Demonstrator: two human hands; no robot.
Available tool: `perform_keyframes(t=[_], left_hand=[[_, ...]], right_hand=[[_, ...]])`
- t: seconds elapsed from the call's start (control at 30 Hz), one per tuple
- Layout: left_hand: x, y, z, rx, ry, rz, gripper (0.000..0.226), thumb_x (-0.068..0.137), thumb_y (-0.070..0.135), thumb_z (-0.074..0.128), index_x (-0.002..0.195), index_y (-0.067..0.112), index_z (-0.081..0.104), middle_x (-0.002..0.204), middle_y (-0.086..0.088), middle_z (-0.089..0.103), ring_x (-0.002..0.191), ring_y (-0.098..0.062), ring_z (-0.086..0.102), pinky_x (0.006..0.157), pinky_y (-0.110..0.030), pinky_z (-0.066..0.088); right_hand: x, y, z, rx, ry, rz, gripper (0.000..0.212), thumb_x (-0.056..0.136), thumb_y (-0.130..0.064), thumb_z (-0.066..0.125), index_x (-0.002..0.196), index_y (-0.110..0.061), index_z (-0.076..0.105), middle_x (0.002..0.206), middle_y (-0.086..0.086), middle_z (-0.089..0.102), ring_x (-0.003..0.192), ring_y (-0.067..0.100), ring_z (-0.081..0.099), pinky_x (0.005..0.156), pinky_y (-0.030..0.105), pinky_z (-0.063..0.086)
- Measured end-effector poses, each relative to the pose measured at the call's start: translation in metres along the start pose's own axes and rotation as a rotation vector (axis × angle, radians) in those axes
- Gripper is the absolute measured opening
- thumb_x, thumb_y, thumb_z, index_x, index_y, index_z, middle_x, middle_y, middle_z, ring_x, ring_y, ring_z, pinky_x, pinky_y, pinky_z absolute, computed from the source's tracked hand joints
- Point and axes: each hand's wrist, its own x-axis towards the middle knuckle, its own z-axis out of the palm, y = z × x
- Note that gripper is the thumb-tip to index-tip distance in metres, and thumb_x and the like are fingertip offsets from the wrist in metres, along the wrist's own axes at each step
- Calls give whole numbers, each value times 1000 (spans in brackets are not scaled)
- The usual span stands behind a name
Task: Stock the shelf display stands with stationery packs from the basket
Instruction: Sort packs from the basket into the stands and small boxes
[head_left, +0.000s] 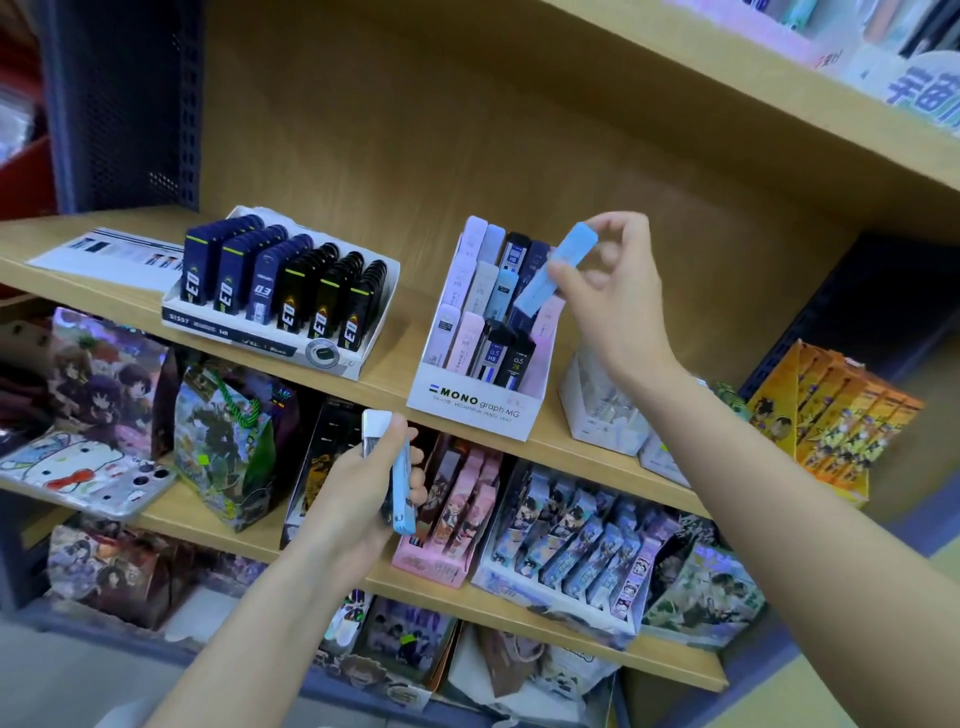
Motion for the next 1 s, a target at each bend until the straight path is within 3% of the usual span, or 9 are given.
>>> perform_keyframes(t=[0.1, 0.23, 0.37, 0.5, 0.6, 0.67, 0.87, 1.0], left_hand=[[5, 2, -2, -8, 30, 31, 31, 94, 33, 50, 105, 6, 60, 85, -5, 54, 56, -11, 48, 50, -19, 49], [10, 5, -7, -15, 107, 76, 28, 95, 28, 52, 103, 4, 63, 88, -8, 61, 64, -14, 57, 51, -17, 53], [13, 6, -10, 19, 176, 94, 22, 94, 25, 55, 88, 5, 64, 83, -6, 68, 58, -10, 65, 55, -20, 55], [14, 7, -14, 98, 173, 117, 24, 94, 31, 53, 88, 12, 67, 84, 0, 72, 72, -13, 63, 65, -27, 50], [16, 7, -16, 125, 175, 128, 25, 94, 35, 54, 92, 13, 67, 90, 2, 71, 77, -15, 59, 67, -29, 48], [16, 8, -15, 120, 189, 119, 23, 94, 34, 55, 91, 13, 63, 86, -3, 65, 75, -17, 57, 67, -30, 47], [15, 10, -13, 123, 209, 129, 19, 94, 32, 55, 85, 16, 54, 77, -5, 52, 69, -17, 51, 61, -28, 43], [17, 10, -16, 115, 199, 169, 20, 93, 32, 57, 84, 15, 53, 65, -1, 45, 55, -11, 42, 57, -25, 39]], right_hand=[[24, 14, 13, -60, 62, -21, 13, 92, -12, 57, 95, -14, 45, 80, -10, 57, 72, 6, 57, 65, 14, 45], [40, 32, 24, -137, 13, -24, 7, 88, -12, 62, 91, -9, 56, 78, -11, 56, 63, -10, 50, 64, 7, 41], [48, 39, 28, -134, 25, -24, 11, 84, -9, 67, 87, -12, 57, 75, -6, 55, 55, -8, 48, 61, 8, 42], [57, 44, 29, -290, -98, -38, 15, 82, -13, 70, 86, -16, 57, 75, -6, 58, 60, -6, 52, 61, 6, 41], [62, 45, 30, -467, -175, -98, 14, 80, -20, 72, 83, -20, 58, 81, -6, 63, 82, 11, 59, 73, 23, 47], [66, 41, 30, -505, -182, -106, 13, 79, -22, 74, 82, -20, 61, 81, -6, 62, 81, 14, 58, 78, 34, 50], [67, 44, 32, -428, -139, -51, 16, 78, -22, 76, 80, -22, 61, 77, -8, 60, 70, 2, 54, 80, 31, 52], [71, 40, 24, -489, -205, -27, 15, 77, -21, 77, 74, -22, 63, 74, -8, 63, 76, 12, 62, 79, 37, 54]])
